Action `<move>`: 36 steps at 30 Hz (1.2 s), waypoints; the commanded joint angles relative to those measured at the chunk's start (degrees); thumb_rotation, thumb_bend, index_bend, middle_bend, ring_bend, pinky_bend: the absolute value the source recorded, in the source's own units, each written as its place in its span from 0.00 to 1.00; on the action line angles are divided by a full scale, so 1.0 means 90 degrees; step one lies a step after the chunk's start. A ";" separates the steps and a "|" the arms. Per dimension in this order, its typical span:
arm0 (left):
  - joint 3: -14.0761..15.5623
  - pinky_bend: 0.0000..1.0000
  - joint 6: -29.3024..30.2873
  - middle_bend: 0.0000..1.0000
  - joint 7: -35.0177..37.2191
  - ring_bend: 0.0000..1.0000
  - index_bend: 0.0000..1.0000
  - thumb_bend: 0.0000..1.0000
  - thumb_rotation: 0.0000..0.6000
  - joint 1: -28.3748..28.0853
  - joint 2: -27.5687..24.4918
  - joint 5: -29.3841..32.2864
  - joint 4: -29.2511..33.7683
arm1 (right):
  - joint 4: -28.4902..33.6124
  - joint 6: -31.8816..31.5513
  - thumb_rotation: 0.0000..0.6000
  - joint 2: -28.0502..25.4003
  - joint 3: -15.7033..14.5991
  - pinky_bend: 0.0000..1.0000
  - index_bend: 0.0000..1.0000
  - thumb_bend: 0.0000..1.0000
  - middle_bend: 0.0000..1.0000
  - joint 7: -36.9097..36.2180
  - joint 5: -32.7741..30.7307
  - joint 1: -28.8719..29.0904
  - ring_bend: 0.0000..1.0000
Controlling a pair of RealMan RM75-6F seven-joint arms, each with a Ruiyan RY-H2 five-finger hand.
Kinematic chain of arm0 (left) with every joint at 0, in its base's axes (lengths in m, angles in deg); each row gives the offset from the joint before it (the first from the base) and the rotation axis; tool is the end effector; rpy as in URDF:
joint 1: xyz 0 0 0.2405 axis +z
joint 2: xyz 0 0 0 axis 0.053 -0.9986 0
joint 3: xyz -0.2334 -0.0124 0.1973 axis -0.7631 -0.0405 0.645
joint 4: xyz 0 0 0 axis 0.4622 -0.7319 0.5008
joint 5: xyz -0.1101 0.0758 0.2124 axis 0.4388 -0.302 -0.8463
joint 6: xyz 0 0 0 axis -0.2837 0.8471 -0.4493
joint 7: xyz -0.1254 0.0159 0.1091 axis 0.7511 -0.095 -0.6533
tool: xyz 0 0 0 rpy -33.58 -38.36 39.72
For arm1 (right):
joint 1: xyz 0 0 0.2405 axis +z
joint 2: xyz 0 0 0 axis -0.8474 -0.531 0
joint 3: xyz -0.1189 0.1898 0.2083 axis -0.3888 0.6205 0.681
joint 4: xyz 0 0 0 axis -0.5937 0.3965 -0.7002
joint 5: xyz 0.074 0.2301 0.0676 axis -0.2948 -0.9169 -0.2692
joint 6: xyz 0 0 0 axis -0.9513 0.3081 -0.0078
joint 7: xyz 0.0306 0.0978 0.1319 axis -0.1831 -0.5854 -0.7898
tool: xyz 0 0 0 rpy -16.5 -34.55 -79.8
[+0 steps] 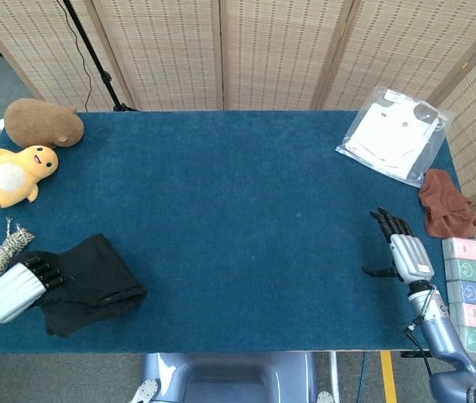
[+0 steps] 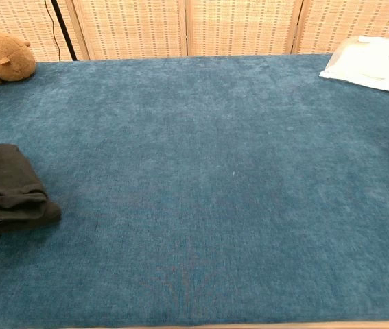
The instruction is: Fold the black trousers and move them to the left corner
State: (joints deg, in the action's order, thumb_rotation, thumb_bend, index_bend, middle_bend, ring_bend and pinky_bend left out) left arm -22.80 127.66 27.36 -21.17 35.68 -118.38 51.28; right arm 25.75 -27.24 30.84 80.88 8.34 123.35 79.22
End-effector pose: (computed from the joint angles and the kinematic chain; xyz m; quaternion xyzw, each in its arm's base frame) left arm -0.4389 0.2609 0.1171 -0.8452 -0.1412 -0.3697 0.3591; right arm -0.3666 -0.3434 0.0495 0.5886 -0.4981 0.4166 0.4816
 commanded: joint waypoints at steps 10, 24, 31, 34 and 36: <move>0.0162 0.36 0.0109 0.06 0.0395 0.12 0.19 0.11 0.84 0.0180 -0.0005 -0.0271 -0.0426 | 0.0055 -0.0067 1.00 -0.0039 -0.0004 0.01 0.00 0.00 0.00 -0.0028 0.0037 -0.0022 0.00; -0.0636 0.36 0.1422 0.00 0.1468 0.09 0.07 0.00 0.68 0.0411 -0.0134 0.0382 -0.0343 | 0.0282 -0.0205 1.00 -0.0185 -0.0016 0.00 0.00 0.00 0.00 -0.0033 0.0127 -0.0070 0.00; -0.1280 0.36 0.1699 0.00 0.2026 0.11 0.07 0.00 0.67 0.0469 -0.0377 0.0978 0.0257 | 0.0621 -0.0340 1.00 -0.0470 -0.0006 0.00 0.00 0.00 0.00 -0.0148 0.0158 -0.0168 0.00; -0.1486 0.34 0.1281 0.00 0.1819 0.09 0.03 0.00 0.67 0.0494 -0.0496 0.1253 0.0680 | 0.0673 -0.0399 1.00 -0.0536 0.0010 0.00 0.00 0.00 0.00 -0.0155 0.0174 -0.0188 0.00; -0.1512 0.27 0.0798 0.00 0.1543 0.04 0.01 0.00 0.67 0.0513 -0.0599 0.1384 0.1113 | 0.0644 -0.0435 1.00 -0.0534 0.0018 0.00 0.00 0.00 0.00 -0.0085 0.0170 -0.0194 0.00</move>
State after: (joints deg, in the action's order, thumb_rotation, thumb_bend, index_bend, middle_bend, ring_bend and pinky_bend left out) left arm -34.85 140.28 44.14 -16.97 31.89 -108.49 56.25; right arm 31.70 -30.97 26.03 80.98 7.25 124.88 77.52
